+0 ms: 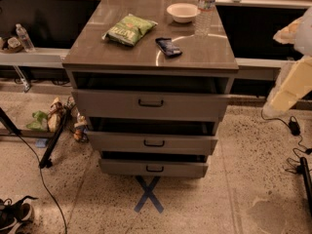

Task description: Place water bottle into paper bowl

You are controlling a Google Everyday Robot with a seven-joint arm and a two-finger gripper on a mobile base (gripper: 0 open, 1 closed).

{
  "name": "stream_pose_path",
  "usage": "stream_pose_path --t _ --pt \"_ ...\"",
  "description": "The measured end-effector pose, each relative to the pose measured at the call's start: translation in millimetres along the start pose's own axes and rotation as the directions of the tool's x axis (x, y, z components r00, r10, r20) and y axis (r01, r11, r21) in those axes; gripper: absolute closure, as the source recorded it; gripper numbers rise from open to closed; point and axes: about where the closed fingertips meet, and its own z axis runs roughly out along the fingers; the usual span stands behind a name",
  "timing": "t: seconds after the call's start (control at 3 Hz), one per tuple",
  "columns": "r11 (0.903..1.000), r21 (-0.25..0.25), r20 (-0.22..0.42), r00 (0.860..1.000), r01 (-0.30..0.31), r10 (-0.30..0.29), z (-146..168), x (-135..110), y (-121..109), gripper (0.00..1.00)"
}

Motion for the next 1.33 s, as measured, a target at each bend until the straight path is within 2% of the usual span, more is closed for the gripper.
stream_pose_path --t 0.33,0.67,1.0,1.33 --pt "0.9737 0.061 0.227 0.953 -0.219 0.201 6 7 -66 0.00" --pt "0.8855 0.061 0.421 0.816 -0.461 0.396 23 18 -138 0.00" --pt "0.7666 0.064 0.551 0.663 -0.639 0.506 35 10 -206 0.00" --pt "0.6639 0.132 0.616 0.586 -0.736 0.527 42 -8 -264 0.00"
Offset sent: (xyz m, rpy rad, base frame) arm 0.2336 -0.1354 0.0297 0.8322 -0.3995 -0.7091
